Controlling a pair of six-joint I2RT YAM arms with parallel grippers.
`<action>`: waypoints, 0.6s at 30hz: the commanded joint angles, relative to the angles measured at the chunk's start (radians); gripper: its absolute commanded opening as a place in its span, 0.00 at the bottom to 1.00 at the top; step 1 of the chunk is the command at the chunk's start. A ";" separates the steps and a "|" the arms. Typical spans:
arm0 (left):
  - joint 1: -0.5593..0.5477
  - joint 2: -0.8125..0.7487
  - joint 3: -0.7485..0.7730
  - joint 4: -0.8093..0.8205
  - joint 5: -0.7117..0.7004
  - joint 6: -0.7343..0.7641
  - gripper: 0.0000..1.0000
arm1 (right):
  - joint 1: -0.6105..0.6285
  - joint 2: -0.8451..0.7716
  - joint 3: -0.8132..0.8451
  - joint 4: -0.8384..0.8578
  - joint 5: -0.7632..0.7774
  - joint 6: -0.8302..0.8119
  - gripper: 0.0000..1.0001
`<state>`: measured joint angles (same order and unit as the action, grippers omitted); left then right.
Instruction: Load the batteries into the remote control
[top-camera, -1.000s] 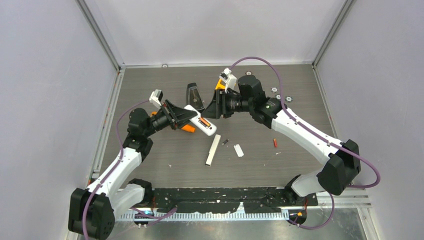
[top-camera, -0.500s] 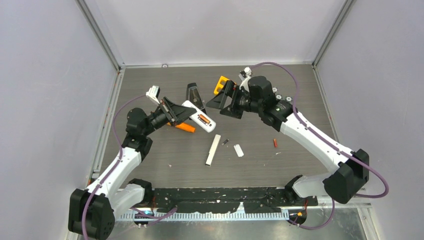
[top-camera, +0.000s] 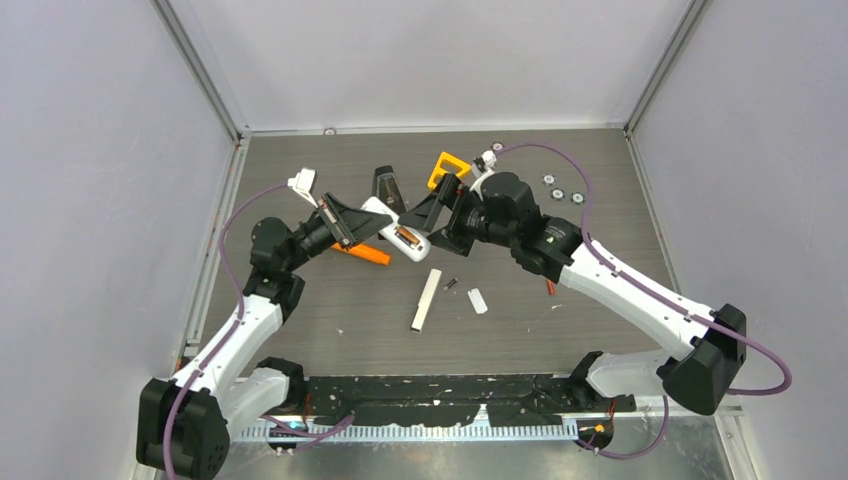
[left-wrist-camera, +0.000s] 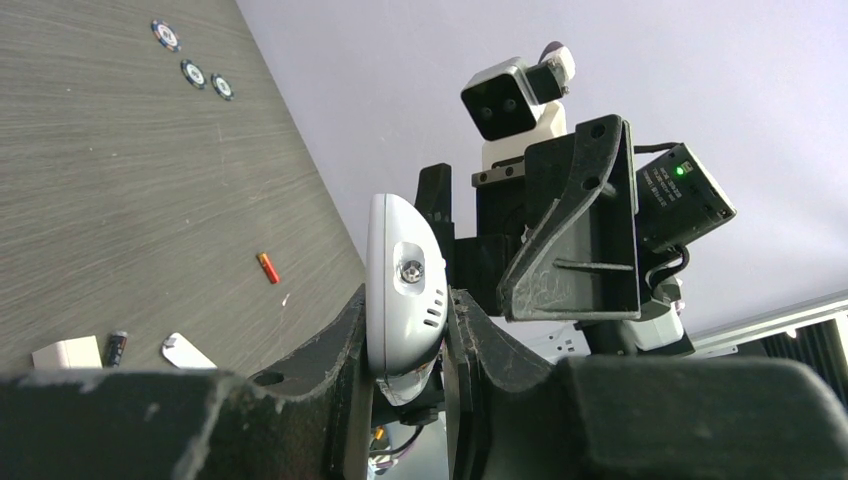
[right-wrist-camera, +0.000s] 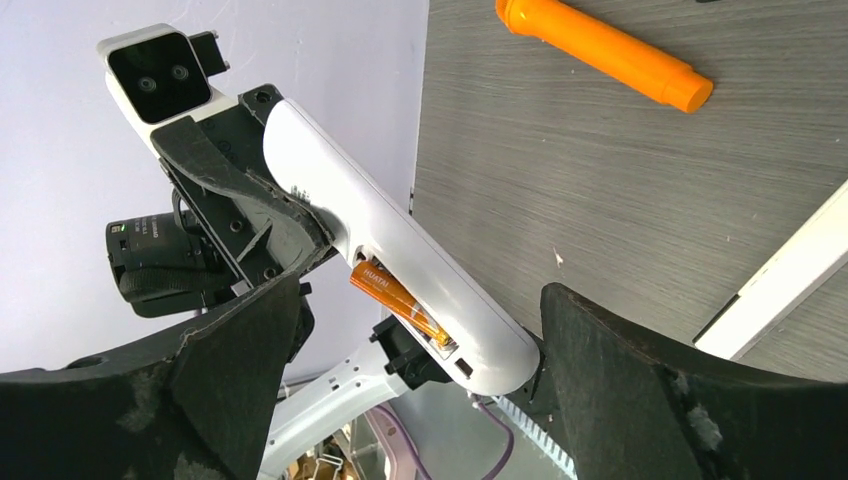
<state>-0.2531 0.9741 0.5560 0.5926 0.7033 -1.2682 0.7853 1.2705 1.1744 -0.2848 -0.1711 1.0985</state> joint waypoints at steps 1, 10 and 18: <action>0.005 -0.026 0.020 0.023 -0.010 0.027 0.00 | 0.024 0.017 0.024 0.040 0.049 0.039 0.95; 0.005 -0.032 0.010 0.026 -0.018 0.029 0.00 | 0.031 0.062 0.033 0.068 0.028 0.064 0.99; 0.005 -0.032 0.006 0.024 -0.021 0.018 0.00 | 0.031 0.067 0.009 0.100 0.007 0.082 0.83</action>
<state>-0.2527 0.9657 0.5556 0.5747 0.6903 -1.2476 0.8108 1.3422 1.1744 -0.2512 -0.1593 1.1591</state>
